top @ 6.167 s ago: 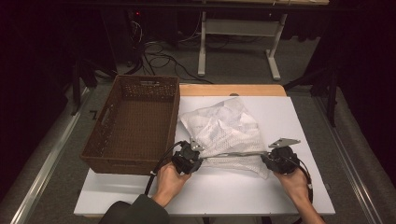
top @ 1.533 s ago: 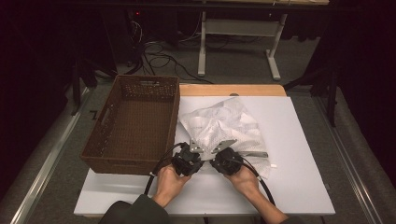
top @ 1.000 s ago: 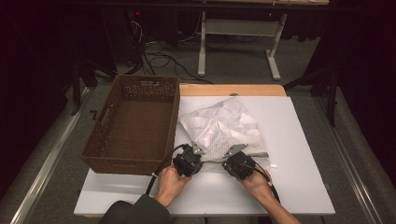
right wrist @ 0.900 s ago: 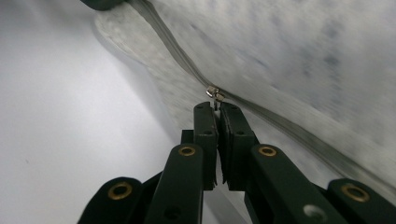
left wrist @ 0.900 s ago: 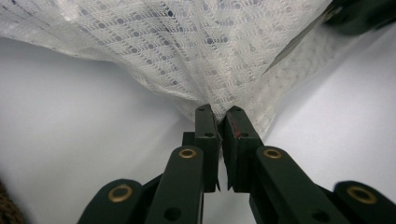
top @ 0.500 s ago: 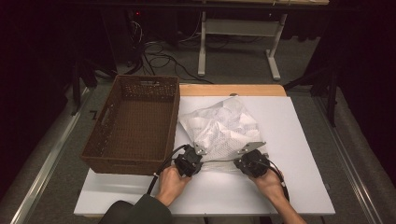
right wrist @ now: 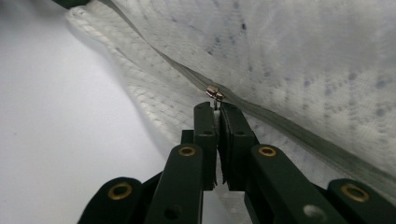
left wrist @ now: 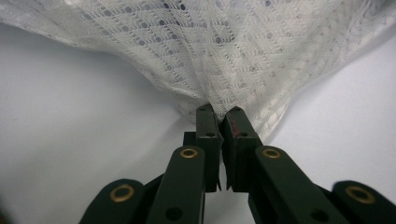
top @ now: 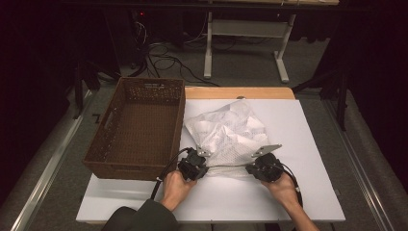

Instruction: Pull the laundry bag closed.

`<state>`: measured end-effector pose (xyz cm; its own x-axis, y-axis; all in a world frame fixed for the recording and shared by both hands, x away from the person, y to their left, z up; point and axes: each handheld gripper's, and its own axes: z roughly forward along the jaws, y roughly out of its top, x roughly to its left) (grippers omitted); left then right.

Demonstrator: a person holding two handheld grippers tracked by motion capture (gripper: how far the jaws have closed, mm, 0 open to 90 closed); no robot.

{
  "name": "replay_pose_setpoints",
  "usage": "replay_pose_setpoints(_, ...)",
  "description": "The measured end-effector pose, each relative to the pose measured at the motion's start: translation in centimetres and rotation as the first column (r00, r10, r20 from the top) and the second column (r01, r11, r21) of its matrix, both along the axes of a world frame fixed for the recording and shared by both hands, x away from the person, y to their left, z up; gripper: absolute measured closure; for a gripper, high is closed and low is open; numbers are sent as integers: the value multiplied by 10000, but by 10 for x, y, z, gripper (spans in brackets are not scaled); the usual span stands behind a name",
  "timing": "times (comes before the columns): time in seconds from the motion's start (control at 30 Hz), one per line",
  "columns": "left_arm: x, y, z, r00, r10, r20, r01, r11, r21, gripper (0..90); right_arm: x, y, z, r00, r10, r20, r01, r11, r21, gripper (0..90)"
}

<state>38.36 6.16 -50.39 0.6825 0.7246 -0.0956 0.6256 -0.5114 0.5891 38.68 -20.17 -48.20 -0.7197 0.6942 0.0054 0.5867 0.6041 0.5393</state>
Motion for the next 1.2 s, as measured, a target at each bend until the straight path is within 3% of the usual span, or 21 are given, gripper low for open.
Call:
replay_pose_setpoints(0.3,-4,-3,0,9995,32,320,-42,9995,298,857,-3,-13,7,9995,-273,136,273,9996,-4,873)
replay_pose_setpoints(0.57,-4,-3,0,9996,21,285,-28,9997,252,857,-3,-15,5,9994,-330,56,331,9993,-167,874)
replay_pose_setpoints(1.2,-4,-3,0,9995,67,298,-75,9996,269,857,-2,-39,9,9963,-864,22,864,9962,58,874)
